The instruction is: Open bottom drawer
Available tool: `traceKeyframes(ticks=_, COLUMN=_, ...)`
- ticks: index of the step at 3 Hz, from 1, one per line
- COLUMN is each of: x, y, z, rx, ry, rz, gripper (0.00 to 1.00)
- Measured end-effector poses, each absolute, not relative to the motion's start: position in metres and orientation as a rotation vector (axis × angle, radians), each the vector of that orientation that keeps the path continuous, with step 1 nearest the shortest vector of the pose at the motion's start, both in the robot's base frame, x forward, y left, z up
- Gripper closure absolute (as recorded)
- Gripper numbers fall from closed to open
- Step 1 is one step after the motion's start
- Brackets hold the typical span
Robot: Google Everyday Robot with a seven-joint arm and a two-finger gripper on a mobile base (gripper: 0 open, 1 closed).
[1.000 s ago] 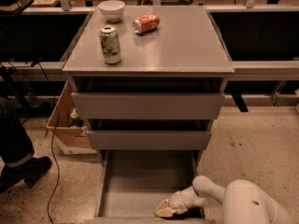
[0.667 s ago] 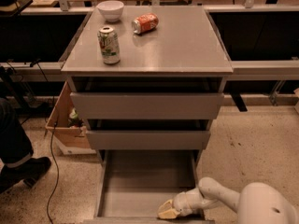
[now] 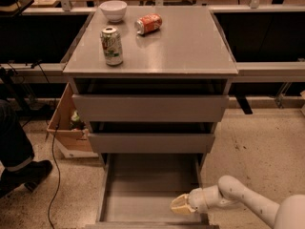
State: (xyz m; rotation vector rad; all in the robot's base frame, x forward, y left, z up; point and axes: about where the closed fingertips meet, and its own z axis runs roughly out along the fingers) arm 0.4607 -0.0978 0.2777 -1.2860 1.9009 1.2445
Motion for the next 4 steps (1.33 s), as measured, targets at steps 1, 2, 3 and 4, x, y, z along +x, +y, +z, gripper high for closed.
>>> traceKeyframes(ticks=1, x=0.473, y=-0.114, z=0.319, rx=-1.308, ry=1.868, rz=1.161, gripper=1.0)
traceKeyframes(ticks=2, x=0.485, y=-0.119, z=0.368, rx=-1.365, ry=1.835, rz=1.065, gripper=1.0)
traceKeyframes(ticks=3, x=0.499, y=-0.12, z=0.429, rx=-1.433, ry=1.796, rz=0.947, gripper=0.97)
traceKeyframes(ticks=4, x=0.5, y=-0.121, z=0.431, rx=-1.436, ry=1.795, rz=0.942, gripper=0.74)
